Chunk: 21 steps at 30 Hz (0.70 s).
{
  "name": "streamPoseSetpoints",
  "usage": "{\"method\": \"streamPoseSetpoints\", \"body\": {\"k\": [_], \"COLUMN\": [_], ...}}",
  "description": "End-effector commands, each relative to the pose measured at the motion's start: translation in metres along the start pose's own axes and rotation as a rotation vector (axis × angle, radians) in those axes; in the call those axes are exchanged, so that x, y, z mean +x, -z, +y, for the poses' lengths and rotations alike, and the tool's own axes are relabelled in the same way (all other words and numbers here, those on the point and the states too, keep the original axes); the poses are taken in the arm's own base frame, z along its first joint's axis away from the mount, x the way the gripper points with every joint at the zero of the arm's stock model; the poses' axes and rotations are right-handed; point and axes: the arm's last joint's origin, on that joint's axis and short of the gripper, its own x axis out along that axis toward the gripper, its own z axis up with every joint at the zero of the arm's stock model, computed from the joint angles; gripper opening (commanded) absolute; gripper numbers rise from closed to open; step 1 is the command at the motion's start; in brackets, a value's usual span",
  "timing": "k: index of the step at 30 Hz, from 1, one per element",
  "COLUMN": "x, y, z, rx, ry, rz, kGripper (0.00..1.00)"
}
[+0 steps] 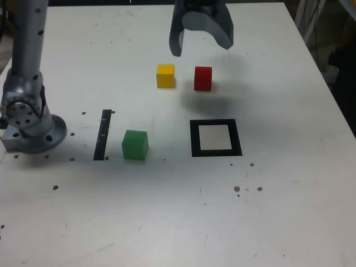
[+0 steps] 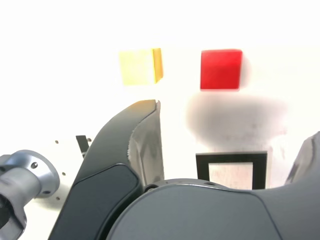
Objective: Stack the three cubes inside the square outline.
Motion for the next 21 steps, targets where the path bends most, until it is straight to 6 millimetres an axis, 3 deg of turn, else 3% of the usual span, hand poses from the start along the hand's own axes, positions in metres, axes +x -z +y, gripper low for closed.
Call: {"method": "streamPoseSetpoints", "body": {"k": [1, 21], "x": [0.009, 0.082], "y": [-0.007, -0.046], "z": [0.002, 0.017], "rx": [0.000, -0.003], "ry": [0.004, 0.046], "rz": [0.009, 0.135], "kGripper": [0.97, 0.94]}}
